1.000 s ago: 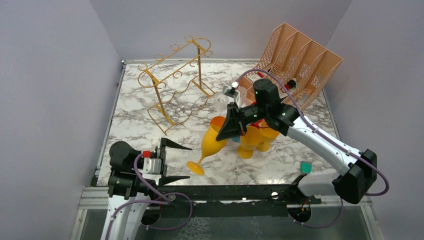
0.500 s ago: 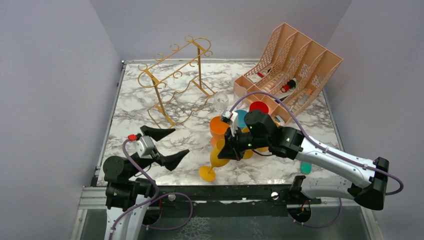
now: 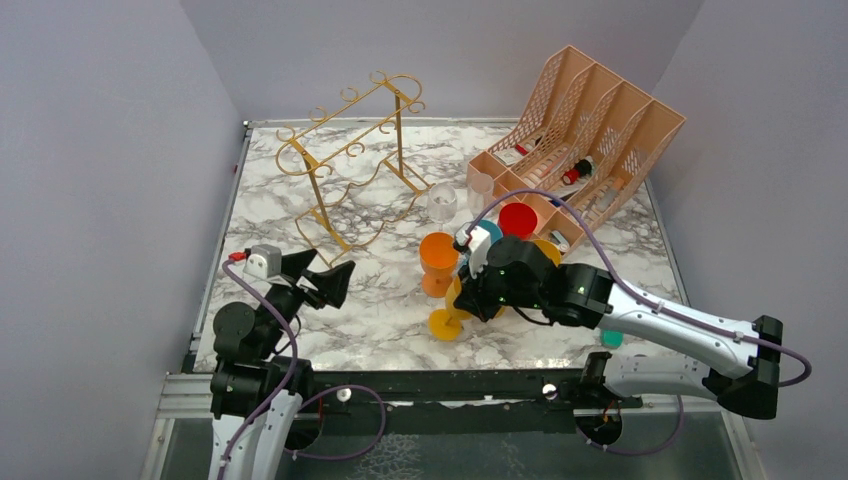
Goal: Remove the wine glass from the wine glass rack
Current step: Place the wine glass at the center of the board.
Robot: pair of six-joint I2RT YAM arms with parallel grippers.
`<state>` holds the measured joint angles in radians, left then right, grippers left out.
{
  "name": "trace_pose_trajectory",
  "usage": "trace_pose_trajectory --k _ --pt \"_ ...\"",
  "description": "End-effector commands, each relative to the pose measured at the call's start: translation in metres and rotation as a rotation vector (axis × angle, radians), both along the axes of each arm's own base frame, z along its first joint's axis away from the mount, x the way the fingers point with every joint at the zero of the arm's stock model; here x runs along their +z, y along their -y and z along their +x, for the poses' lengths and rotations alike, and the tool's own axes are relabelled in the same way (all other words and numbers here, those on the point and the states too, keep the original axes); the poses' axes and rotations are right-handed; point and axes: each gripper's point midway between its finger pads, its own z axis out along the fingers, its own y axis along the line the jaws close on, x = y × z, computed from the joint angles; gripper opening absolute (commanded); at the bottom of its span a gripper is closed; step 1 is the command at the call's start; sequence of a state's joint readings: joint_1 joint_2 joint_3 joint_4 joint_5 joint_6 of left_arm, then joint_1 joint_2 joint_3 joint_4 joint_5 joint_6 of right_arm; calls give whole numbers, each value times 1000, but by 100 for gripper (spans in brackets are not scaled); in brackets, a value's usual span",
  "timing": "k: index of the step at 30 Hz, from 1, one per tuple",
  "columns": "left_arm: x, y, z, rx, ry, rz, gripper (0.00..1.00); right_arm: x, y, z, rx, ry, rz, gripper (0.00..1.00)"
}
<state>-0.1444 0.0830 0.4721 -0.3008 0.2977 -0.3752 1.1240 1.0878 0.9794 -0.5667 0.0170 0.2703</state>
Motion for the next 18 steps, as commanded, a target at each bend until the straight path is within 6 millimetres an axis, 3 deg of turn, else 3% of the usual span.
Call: trace_pose_trajectory --k 1,12,18 --pt "3 -26 6 158 -26 -31 99 -12 3 8 -37 97 -93 1" --pt "-4 -32 11 203 -62 -32 99 -31 0 10 -27 177 -202 1" --pt "-6 -32 13 200 -72 -27 99 -44 -4 9 0 168 -245 16"
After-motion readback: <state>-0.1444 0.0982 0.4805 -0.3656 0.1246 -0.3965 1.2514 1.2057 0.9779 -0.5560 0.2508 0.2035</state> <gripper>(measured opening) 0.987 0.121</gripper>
